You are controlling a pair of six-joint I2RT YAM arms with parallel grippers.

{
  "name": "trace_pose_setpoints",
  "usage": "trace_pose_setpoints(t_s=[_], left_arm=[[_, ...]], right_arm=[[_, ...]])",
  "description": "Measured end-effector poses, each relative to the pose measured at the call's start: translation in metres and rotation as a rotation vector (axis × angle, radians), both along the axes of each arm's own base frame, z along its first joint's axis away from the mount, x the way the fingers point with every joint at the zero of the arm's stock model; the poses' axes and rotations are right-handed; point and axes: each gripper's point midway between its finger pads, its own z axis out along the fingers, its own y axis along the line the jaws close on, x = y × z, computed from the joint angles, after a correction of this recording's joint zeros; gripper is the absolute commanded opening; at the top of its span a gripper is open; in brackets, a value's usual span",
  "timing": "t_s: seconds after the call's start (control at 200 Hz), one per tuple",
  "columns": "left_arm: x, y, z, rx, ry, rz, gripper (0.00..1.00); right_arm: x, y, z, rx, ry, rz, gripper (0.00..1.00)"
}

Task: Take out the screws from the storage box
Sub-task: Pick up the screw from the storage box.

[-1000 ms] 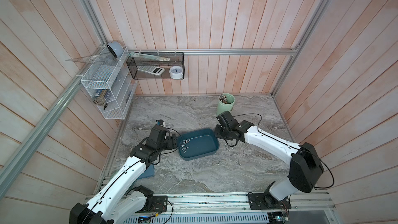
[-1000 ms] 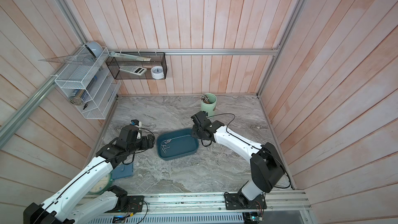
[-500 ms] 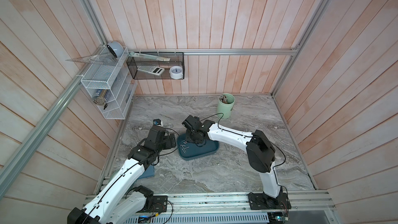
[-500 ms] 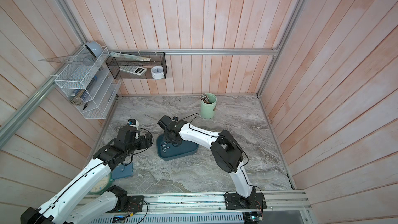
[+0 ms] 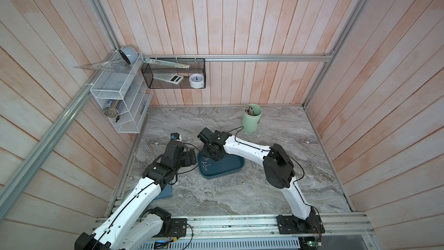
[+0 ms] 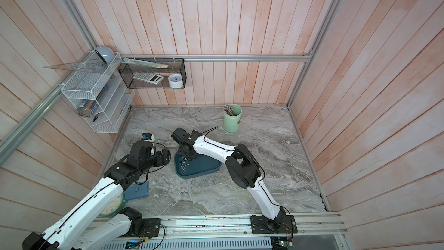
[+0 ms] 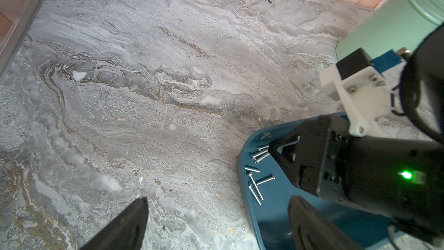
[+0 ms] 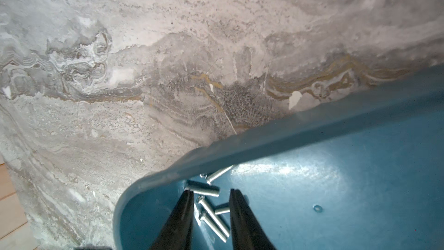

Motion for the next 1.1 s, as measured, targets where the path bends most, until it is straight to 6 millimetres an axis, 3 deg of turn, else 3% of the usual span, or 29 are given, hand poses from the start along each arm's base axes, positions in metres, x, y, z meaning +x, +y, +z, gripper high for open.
trace_pose_setpoints(t_s=[0.51,0.91,1.1], left_arm=[[0.0,0.004,0.003,0.01,-0.014,0.016,0.96],[0.0,0.004,0.003,0.01,-0.014,0.016,0.96],[0.0,0.004,0.003,0.01,-0.014,0.016,0.96]], right_arm=[[0.002,0.005,-0.031,-0.061,0.043,-0.008,0.32],[-0.003,-0.001,-0.039,-0.09,0.059,0.01,0.14],[-0.008,-0.008,-0.039,-0.089,0.054,0.018,0.12]])
